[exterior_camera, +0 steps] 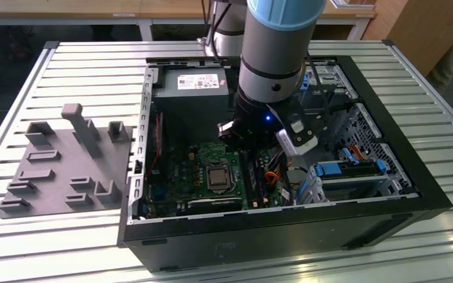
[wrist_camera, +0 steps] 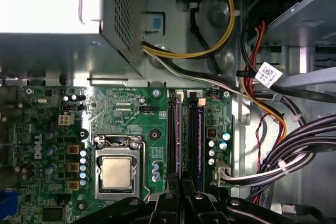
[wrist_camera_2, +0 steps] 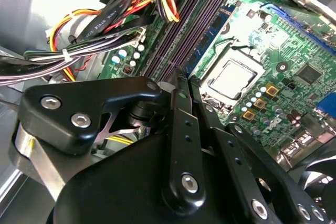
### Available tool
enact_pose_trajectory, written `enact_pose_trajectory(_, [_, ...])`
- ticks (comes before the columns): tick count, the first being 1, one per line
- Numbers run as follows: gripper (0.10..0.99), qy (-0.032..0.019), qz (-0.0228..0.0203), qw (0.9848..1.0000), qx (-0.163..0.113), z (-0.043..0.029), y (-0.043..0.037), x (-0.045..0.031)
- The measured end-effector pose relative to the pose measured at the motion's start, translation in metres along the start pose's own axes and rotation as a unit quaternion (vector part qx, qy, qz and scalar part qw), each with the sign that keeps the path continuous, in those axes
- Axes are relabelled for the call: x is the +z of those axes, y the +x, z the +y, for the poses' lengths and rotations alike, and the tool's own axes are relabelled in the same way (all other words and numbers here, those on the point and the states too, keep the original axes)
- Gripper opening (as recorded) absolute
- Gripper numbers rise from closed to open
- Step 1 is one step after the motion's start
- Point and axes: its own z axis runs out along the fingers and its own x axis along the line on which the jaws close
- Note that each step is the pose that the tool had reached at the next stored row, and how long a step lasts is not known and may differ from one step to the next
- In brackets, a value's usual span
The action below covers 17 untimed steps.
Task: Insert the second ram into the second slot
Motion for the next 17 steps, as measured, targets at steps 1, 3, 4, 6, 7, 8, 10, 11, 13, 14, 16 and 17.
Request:
enact_pose_trajectory(1, [0.137, 0.0, 0.0, 1.0, 0.0, -0.0001, 0.0, 0.0009])
enact_pose_trajectory(3, [0.137, 0.0001, 0.0003, 1.0, 0.0, -0.0003, 0.0, 0.0033])
enact_pose_trajectory(4, [0.137, 0.0, 0.0005, 1.0, 0.0, -0.0005, 0.0, 0.0043])
enact_pose_trajectory(6, [0.137, 0.0002, 0.001, 1.0, 0.0, -0.0018, -0.0001, 0.0057])
enact_pose_trajectory(7, [0.137, 0.0001, 0.0011, 1.0, 0.0, -0.0028, 0.0, 0.0064])
enact_pose_trajectory(8, [0.137, 0.0001, 0.0013, 1.0, -0.001, -0.004, 0.0, 0.007])
enact_pose_trajectory(10, [0.137, 0.0, 0.0016, 1.0, -0.001, -0.0057, 0.0, 0.0078])
enact_pose_trajectory(11, [0.137, 0.0001, 0.0017, 1.0, -0.001, -0.0062, 0.0, 0.0081])
enact_pose_trajectory(13, [0.137, 0.0, 0.0019, 1.0, -0.001, -0.0065, -0.0004, 0.0087])
enact_pose_trajectory(14, [0.137, 0.0, 0.0021, 1.0, -0.001, -0.0065, -0.0007, 0.0091])
enact_pose_trajectory(16, [0.137, 0.0, 0.0024, 1.0, -0.001, -0.0066, -0.001, 0.0101])
enact_pose_trajectory(17, [0.137, 0.0001, 0.0026, 1.0, -0.001, -0.0066, -0.001, 0.0106])
